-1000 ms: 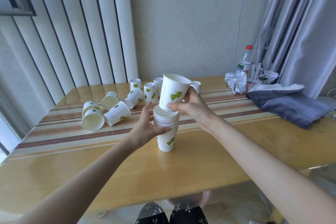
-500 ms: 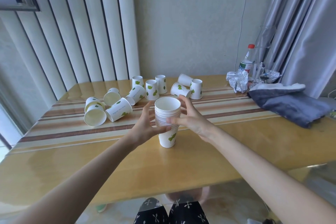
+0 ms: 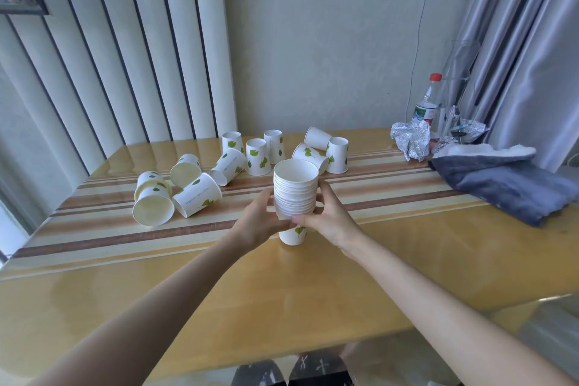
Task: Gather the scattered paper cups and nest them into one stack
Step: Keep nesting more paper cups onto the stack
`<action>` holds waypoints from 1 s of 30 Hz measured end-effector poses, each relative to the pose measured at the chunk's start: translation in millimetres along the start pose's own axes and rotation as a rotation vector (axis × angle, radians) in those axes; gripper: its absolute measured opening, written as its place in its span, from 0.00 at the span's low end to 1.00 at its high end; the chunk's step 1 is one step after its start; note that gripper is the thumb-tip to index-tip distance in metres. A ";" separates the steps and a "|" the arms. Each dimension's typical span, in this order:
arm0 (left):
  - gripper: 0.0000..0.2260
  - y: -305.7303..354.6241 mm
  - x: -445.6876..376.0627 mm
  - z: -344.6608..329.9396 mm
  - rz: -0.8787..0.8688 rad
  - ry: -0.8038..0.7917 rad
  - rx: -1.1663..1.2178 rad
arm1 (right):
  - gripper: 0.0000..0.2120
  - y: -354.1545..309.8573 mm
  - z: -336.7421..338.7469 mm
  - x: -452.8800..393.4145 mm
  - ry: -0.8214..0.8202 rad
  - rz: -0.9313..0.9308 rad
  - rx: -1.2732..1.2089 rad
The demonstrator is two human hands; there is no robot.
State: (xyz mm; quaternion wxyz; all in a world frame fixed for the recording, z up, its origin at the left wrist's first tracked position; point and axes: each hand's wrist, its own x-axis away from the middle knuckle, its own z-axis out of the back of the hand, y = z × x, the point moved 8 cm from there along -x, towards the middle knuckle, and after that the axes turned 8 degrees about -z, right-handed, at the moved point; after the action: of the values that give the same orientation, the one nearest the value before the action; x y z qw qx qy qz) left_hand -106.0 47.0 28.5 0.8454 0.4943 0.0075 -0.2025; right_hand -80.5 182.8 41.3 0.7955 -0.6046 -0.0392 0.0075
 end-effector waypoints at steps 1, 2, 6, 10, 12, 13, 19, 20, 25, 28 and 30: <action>0.38 -1.0 -7.3 -1.2 0.001 -0.007 0.003 | 0.37 0.1 3.2 -5.2 0.003 -0.003 -0.008; 0.38 -2.4 -13.8 -3.1 0.001 -0.016 0.006 | 0.37 0.3 5.9 -9.9 0.003 -0.005 -0.020; 0.36 -11.9 -31.0 -8.7 0.003 -0.035 0.013 | 0.37 7.6 14.5 -25.6 0.027 -0.023 -0.058; 0.36 -17.0 -32.7 -8.4 0.006 -0.043 0.012 | 0.36 21.9 13.7 -33.6 0.005 -0.050 -0.053; 0.37 -20.5 -29.3 -7.0 0.023 -0.057 0.033 | 0.38 27.7 11.1 -33.5 -0.018 -0.067 -0.035; 0.38 -22.4 -26.4 -5.3 0.036 -0.059 0.053 | 0.39 30.6 9.9 -32.4 -0.029 -0.080 -0.029; 0.31 -29.1 9.2 35.2 0.073 -0.034 0.023 | 0.24 -7.4 34.9 11.8 0.300 0.179 0.122; 0.28 -31.8 16.3 49.4 0.070 -0.008 -0.003 | 0.20 -21.6 32.5 24.2 0.329 0.259 0.157; 0.21 -52.1 48.1 120.8 0.128 0.167 0.014 | 0.10 -58.1 -27.7 36.1 0.159 0.357 0.289; 0.21 -61.5 60.6 149.9 0.119 0.209 -0.016 | 0.11 -56.4 -74.3 13.1 0.074 0.292 0.312; 0.18 -68.0 65.2 166.0 0.116 0.216 -0.034 | 0.11 -48.8 -105.1 -11.7 0.023 0.167 0.311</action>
State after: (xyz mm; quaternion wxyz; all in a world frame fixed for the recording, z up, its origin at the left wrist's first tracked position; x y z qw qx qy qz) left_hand -101.0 -143.3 43.0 0.8582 0.4983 0.0734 -0.0988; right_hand -86.4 68.0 59.7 0.8765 -0.4754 0.0220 0.0727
